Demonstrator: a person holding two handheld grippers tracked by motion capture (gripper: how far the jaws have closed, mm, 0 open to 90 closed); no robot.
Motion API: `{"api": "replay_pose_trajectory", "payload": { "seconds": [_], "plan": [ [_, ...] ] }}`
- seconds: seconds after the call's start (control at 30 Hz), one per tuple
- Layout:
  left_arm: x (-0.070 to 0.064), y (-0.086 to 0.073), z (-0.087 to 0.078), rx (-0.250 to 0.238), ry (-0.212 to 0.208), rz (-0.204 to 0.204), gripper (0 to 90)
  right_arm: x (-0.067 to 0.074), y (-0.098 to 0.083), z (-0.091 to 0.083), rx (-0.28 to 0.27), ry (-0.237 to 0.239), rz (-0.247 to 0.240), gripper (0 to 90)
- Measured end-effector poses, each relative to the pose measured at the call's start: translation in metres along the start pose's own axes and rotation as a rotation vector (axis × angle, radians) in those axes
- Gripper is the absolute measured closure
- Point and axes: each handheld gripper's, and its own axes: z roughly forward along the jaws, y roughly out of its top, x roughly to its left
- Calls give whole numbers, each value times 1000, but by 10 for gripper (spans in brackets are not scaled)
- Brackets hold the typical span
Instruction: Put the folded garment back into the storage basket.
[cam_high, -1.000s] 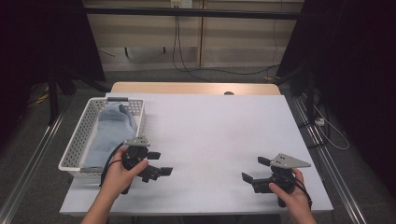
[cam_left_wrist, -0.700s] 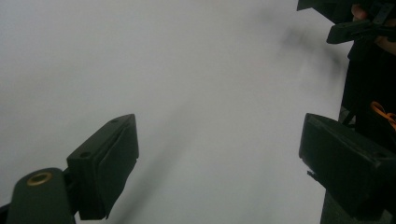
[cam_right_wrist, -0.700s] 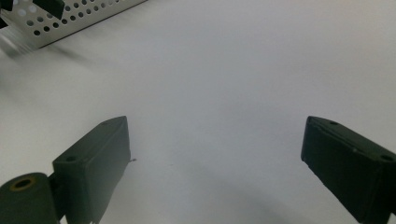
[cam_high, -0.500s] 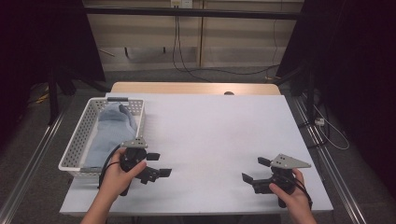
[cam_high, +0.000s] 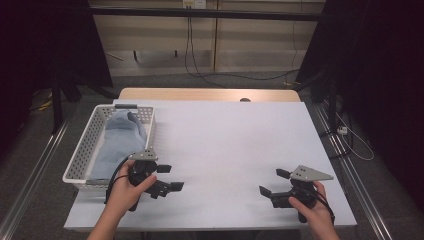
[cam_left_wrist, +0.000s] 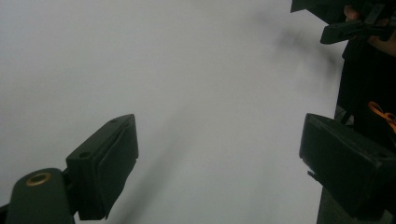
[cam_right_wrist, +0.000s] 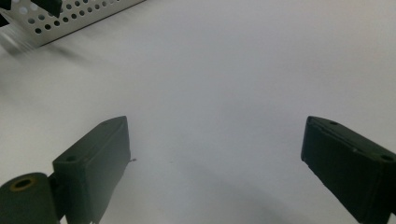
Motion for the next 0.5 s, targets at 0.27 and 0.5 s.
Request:
{"api": "replay_pose_trajectory", "payload": {
  "seconds": [0.27,0.5],
  "plan": [
    [0,0,0,-3,4,0,119,0,0,-1,0,3,-2,74],
    [0,1,-1,-9,8,0,118,-1,-1,-1,4,4,-3,74]
  ]
}}
